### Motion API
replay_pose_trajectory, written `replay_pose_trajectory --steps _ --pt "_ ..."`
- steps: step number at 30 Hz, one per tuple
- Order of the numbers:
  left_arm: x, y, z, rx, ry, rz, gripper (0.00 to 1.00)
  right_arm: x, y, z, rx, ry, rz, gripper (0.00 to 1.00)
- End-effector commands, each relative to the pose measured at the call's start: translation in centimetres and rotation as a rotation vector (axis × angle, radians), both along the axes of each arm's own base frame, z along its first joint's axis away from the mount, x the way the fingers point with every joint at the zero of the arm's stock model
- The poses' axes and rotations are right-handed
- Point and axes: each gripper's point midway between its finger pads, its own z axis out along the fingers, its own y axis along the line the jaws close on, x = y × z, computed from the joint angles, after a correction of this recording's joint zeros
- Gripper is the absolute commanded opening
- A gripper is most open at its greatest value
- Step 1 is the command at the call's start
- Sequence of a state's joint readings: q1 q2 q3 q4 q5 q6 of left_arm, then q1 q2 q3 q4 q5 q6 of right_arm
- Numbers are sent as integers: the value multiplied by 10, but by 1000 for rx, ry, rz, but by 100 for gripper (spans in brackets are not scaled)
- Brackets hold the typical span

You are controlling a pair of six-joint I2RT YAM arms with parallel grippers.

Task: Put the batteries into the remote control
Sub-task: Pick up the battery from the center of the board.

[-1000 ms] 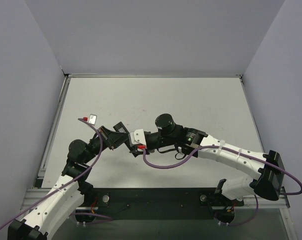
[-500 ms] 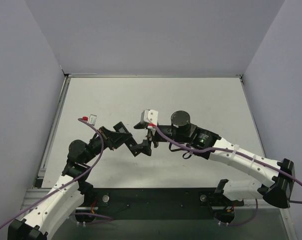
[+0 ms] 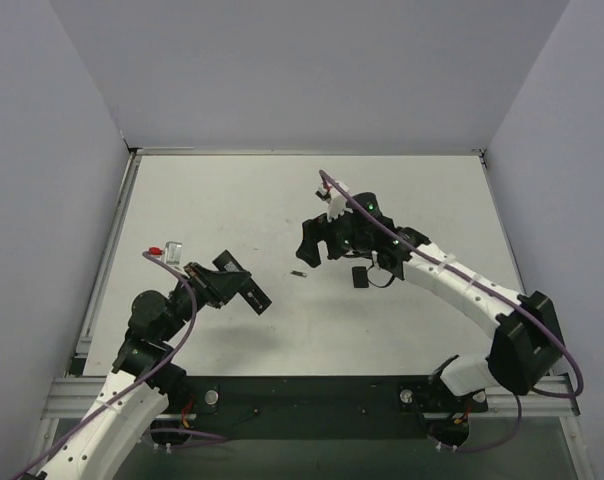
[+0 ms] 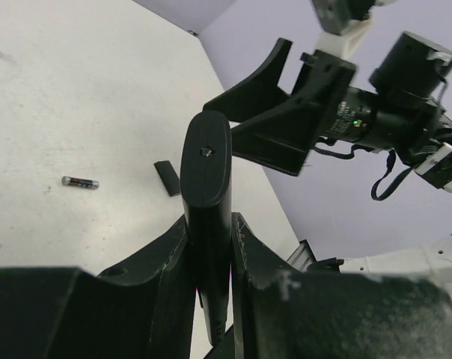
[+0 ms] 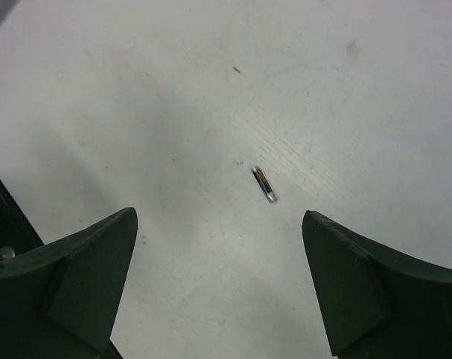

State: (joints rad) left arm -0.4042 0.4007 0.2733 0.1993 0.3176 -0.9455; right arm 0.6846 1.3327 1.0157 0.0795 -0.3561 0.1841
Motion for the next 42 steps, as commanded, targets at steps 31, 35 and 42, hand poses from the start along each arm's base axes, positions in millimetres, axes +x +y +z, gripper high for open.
replay_pose_trajectory --steps 31,35,42 --pt "0 17 -42 25 132 99 0 25 9 -192 -640 267 211 29" --pt "1 17 -42 21 134 102 0 26 8 -196 -674 253 215 23" --pt "1 18 -43 15 138 108 0 20 2 -205 -750 242 222 15"
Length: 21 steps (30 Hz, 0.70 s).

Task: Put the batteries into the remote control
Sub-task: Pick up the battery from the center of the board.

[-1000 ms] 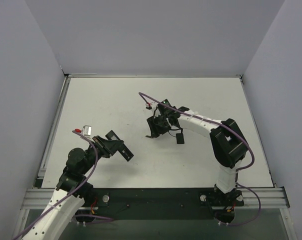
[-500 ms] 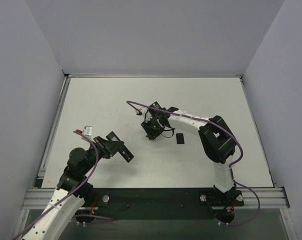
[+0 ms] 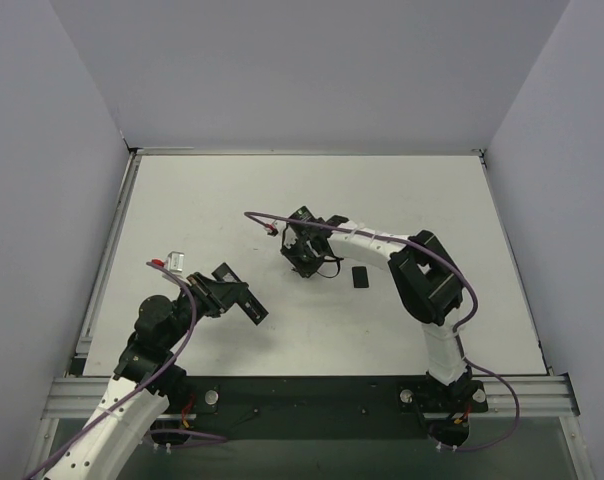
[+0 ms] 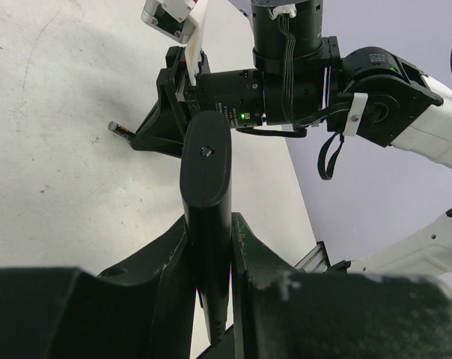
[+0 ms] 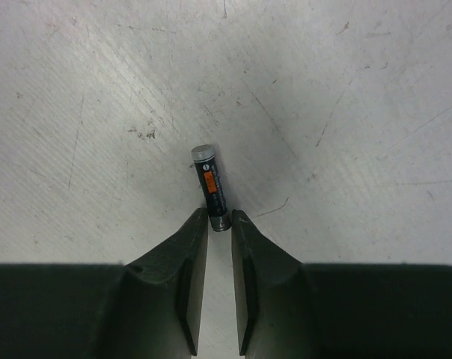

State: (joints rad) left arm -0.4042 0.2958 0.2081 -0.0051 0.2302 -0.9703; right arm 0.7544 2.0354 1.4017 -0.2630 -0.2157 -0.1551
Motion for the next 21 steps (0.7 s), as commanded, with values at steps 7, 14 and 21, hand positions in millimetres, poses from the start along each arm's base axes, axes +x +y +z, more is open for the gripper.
replay_pose_trajectory --steps 7,14,21 --pt "7 2 5 -81 -10 41 0 -23 -13 1 -97 -5 45 0" --pt "12 6 -3 -160 9 83 0 -39 -11 49 -2 -33 22 0" --pt "15 8 -8 -237 11 108 0 -88 -3 127 51 -91 108 0"
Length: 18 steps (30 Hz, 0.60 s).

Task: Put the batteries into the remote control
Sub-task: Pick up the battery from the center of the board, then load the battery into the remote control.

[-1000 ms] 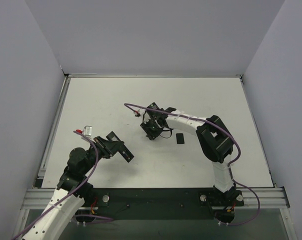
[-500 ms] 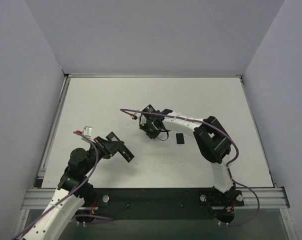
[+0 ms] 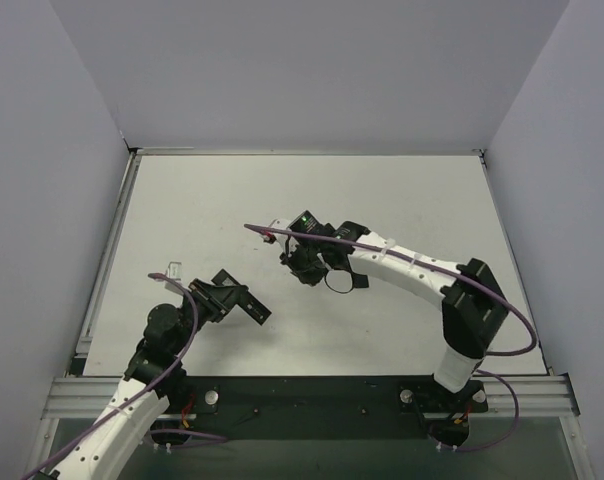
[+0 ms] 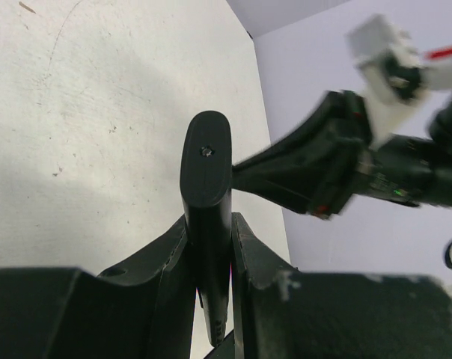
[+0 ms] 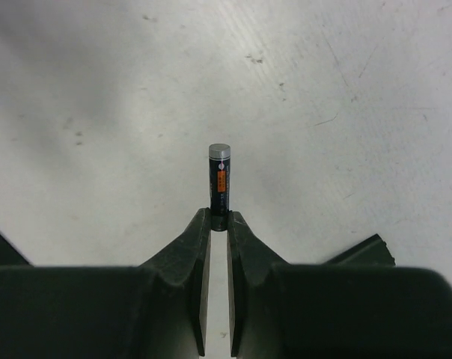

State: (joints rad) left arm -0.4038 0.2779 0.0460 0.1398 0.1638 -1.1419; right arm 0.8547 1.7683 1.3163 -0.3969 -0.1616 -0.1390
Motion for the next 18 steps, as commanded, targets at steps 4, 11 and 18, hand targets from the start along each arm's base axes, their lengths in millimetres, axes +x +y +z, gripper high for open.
replay_pose_trajectory --steps 4,11,18 --pt "6 3 27 -126 -92 40 0 -60 16 94 109 -29 74 0" --pt "7 3 35 -185 -122 39 0 -93 36 121 113 -2 115 0" --pt "7 3 39 -208 -127 37 0 -104 47 123 98 50 97 0"
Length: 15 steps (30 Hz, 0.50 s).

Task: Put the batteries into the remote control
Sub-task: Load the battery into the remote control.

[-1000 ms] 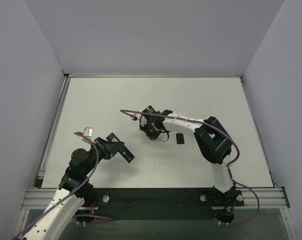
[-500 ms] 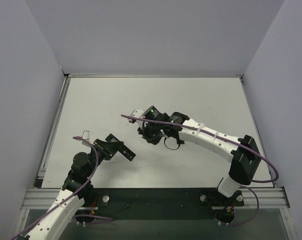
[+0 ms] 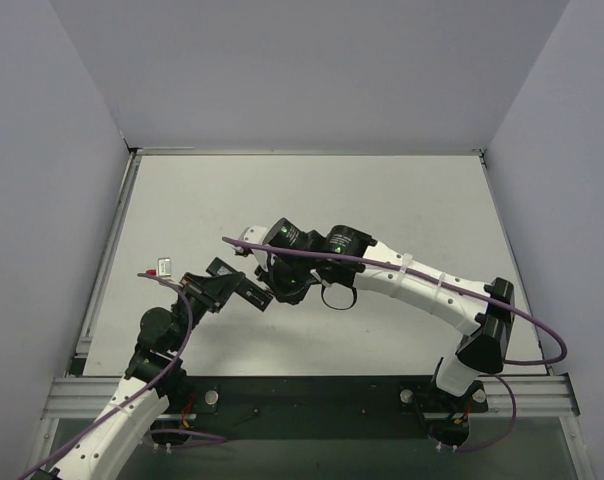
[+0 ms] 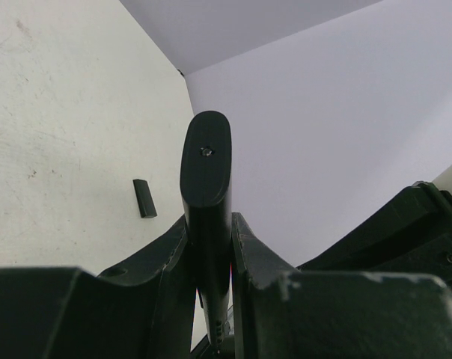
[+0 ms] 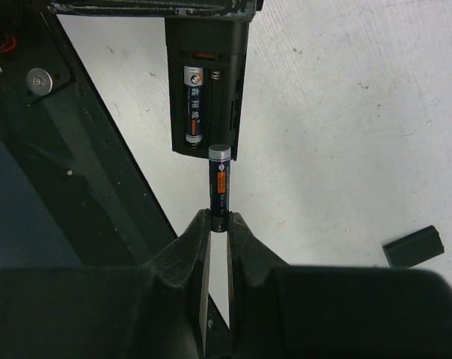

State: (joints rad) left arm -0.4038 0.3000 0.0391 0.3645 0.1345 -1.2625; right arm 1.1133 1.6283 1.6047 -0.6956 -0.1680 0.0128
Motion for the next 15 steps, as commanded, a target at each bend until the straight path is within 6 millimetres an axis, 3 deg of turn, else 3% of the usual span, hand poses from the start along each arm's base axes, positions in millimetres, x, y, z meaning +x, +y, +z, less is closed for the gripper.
replay_pose_trajectory --steps 1,15 --pt "0 2 -11 -33 -11 8 0 -8 -4 -1 -51 47 -30 0" --pt "-1 -1 -5 -52 -22 -14 0 -4 15 -4 -55 59 -31 0"
